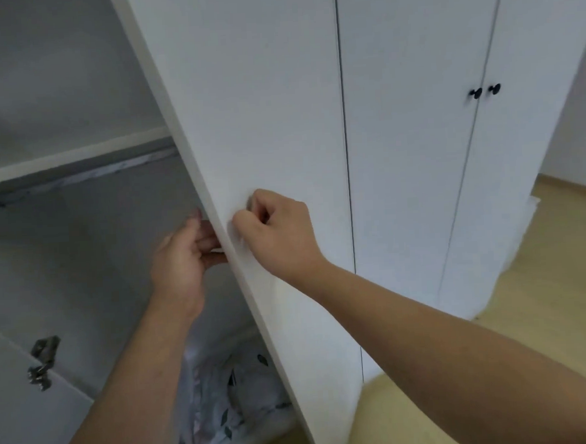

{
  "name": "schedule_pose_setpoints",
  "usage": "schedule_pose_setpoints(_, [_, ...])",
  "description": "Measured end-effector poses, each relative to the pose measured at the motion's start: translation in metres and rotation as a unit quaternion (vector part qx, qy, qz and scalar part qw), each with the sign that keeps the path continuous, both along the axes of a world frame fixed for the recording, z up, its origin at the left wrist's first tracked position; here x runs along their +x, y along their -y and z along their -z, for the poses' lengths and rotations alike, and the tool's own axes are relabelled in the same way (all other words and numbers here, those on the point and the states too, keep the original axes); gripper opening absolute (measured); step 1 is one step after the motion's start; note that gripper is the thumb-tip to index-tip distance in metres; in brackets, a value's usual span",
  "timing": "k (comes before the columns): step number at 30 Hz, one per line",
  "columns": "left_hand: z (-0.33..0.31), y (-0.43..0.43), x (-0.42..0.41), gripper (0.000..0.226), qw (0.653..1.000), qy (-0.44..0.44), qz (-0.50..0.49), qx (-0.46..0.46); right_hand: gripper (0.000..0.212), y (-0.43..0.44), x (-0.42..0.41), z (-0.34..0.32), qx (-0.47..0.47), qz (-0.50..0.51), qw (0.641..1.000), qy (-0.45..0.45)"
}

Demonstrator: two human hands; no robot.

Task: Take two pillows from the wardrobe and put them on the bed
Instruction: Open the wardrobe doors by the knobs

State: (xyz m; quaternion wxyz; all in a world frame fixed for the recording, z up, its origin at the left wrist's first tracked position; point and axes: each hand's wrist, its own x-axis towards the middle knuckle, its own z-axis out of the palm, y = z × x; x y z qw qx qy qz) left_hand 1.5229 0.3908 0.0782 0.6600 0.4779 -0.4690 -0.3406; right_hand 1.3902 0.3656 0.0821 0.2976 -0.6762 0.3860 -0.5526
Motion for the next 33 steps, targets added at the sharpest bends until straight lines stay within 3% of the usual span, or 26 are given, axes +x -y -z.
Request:
schedule_pose_setpoints(5, [-0.008, -0.014, -0.046, 0.062, 0.990, 0.078, 0.118, -0.022, 0.034, -0.017, -0.043, 0.002, 0.010, 0.049, 0.988, 0.144])
schedule_pose_setpoints(10, [-0.012, -0.018, -0.101, 0.035, 0.963, 0.149, 0.217, -0.050, 0.036, -0.026, -0.106, 0.001, 0.017, 0.096, 0.974, 0.207])
schedule_pose_setpoints(16, [-0.021, 0.004, -0.147, 0.038, 0.937, 0.181, 0.298, -0.028, 0.028, -0.026, -0.164, -0.004, 0.046, 0.134, 0.969, 0.203])
schedule_pose_setpoints(27, [-0.016, 0.031, -0.204, 0.040, 0.905, 0.181, 0.384, 0.009, 0.031, -0.023, -0.222, 0.006, 0.038, 0.330, 0.928, 0.169])
schedule_pose_setpoints(30, [-0.013, 0.035, -0.215, 0.042, 0.904, 0.177, 0.389, 0.008, 0.034, -0.023, -0.226, 0.008, 0.035, 0.391, 0.904, 0.167])
schedule_pose_setpoints(33, [-0.009, 0.041, -0.217, 0.039, 0.897, 0.180, 0.404, 0.003, 0.031, -0.020, -0.223, 0.014, 0.008, 0.496, 0.858, 0.132])
